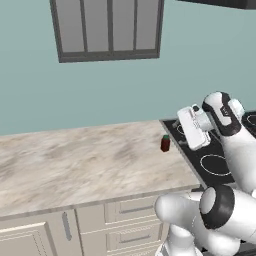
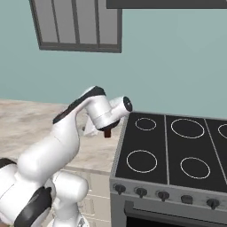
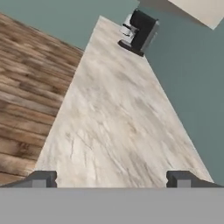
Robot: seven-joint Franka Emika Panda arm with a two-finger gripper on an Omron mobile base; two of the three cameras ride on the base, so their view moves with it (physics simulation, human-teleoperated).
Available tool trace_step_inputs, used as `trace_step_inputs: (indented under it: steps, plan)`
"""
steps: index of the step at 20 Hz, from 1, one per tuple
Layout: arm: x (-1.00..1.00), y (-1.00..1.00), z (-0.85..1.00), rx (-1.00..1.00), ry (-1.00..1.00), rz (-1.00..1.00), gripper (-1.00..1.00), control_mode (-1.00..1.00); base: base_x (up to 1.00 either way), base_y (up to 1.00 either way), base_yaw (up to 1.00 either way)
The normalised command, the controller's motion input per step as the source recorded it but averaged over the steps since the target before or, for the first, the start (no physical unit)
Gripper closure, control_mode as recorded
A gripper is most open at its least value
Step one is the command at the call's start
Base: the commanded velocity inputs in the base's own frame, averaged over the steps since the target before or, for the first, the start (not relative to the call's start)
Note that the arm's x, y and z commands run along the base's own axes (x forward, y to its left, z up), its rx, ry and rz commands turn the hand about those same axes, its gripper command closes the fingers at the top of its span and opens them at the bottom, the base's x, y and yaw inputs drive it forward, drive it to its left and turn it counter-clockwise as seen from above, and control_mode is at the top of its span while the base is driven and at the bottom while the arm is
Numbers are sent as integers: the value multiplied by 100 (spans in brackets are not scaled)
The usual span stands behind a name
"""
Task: Collect the paprika, ketchup, and shaker from the cabinet and place them next to the stove.
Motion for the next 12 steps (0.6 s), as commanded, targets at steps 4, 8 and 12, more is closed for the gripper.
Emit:
trace_step_inputs:
  steps: [4,8,12]
  plan:
    - [-63,43,16,-7,1,-32,-100,-100,0,0,0]
    - [-62,34,21,-7,3,-34,-100,-100,0,0,0]
    - [-69,20,22,-4,1,-37,-100,-100,0,0,0]
